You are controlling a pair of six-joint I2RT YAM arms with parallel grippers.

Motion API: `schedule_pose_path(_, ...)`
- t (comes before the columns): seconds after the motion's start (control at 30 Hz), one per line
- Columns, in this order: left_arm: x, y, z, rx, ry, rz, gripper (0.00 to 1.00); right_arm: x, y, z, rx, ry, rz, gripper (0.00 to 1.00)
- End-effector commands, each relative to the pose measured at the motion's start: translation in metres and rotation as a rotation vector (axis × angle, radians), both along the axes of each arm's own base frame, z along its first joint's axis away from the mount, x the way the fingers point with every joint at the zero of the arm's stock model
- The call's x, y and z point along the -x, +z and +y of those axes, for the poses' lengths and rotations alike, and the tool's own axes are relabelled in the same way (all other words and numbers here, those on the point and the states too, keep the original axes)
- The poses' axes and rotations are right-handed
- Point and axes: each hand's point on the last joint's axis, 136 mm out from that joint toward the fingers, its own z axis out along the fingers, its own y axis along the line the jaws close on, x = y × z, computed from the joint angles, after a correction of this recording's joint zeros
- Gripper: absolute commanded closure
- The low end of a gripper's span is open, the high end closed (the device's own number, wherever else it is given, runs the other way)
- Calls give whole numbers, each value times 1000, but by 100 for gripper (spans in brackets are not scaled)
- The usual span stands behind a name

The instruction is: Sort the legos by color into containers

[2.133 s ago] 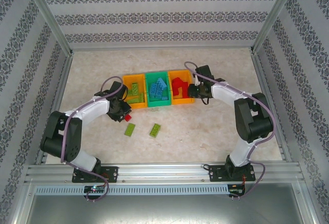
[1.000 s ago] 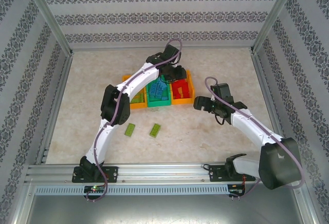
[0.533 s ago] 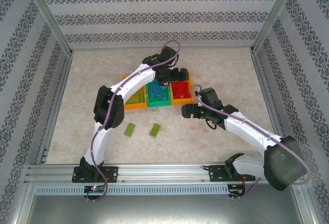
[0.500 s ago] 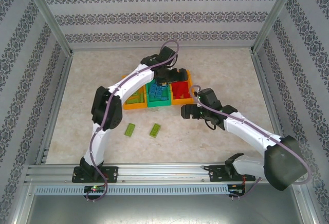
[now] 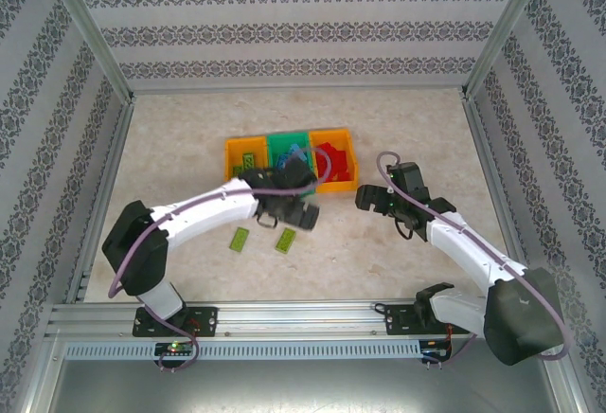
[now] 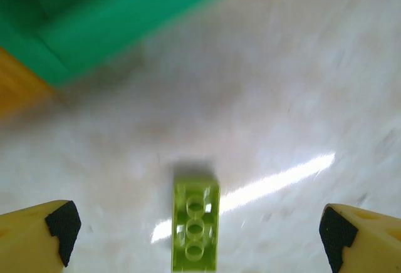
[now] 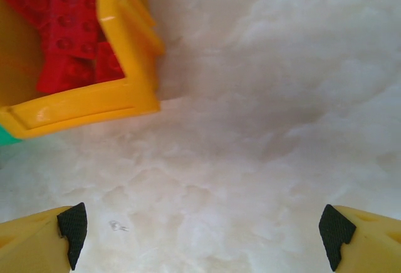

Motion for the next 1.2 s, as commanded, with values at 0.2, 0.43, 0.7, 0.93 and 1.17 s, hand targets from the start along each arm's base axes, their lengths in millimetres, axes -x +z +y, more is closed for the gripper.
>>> schedule_pose_path(0.2, 15, -46, 12, -75, -2, 45, 6, 8, -2, -5, -27, -5, 11, 2)
schedule_pose_path(0.43, 18, -65, 3, -78, -49, 98, 29, 15, -5, -12, -35, -30, 7, 2)
schedule_pose_path(0.7, 19, -74, 8, -124, -34, 122, 51, 17, -4, -17, -43, -43, -1, 2)
schedule_pose_path(0.93, -3, -29, 22, -137, 35, -15, 72, 17, -8, -15, -46, -39, 12, 2)
schedule_pose_path(1.17, -60, 50, 86, -35, 309, -201, 77, 17, -12, -11, -73, -41, 23, 2)
